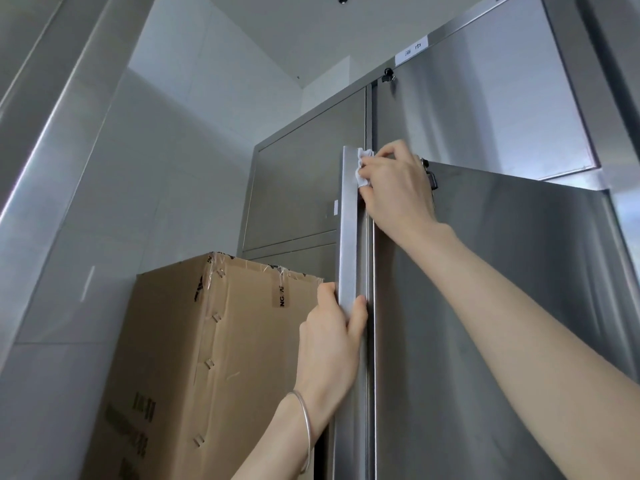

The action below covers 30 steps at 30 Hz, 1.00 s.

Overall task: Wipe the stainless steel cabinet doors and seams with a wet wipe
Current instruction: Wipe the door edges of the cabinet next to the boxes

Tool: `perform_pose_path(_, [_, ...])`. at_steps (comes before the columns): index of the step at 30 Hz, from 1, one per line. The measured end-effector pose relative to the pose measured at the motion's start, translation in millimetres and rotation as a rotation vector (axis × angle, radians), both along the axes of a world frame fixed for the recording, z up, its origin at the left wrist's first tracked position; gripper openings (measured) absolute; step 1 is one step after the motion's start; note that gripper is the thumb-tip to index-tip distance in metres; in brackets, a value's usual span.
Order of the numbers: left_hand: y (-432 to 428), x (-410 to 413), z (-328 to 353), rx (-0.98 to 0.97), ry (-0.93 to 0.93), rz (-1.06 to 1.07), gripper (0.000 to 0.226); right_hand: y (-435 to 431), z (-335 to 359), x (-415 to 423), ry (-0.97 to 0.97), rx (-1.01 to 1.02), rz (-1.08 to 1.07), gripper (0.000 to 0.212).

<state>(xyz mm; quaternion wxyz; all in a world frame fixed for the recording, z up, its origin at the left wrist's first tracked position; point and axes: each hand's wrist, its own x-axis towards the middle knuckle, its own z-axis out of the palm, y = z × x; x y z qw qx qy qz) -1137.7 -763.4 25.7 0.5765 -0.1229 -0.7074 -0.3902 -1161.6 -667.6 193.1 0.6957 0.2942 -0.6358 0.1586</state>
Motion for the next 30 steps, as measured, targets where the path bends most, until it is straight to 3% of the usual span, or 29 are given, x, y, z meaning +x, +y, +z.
perform_pose_path(5, [0, -4, 2, 0.013, -0.012, 0.024, 0.025, 6, -58, 4, 0.063, 0.076, 0.038, 0.012])
perform_pose_path(12, [-2, -8, -1, 0.019, 0.019, 0.032, 0.024, -2, -37, 6, -0.082, -0.041, 0.060, 0.023])
perform_pose_path(17, [-6, -8, -11, 0.010, -0.020, 0.002, 0.026, 15, -87, 7, -0.156, 0.182, 0.008, 0.017])
perform_pose_path(20, [-14, -8, -44, -0.009, -0.079, -0.034, 0.031, 24, -86, 16, -0.191, 0.200, -0.053, 0.016])
perform_pose_path(23, [-20, -8, -72, -0.008, -0.111, -0.051, 0.048, 37, -91, 28, -0.079, 0.124, 0.055, 0.013])
perform_pose_path(26, [-18, -6, -77, -0.010, -0.094, -0.032, 0.047, 36, -104, 31, 0.174, 0.028, 0.248, 0.010])
perform_pose_path(30, [-15, -3, -78, -0.036, -0.060, -0.002, 0.039, 9, -121, 16, 0.188, 0.283, 0.271, 0.016])
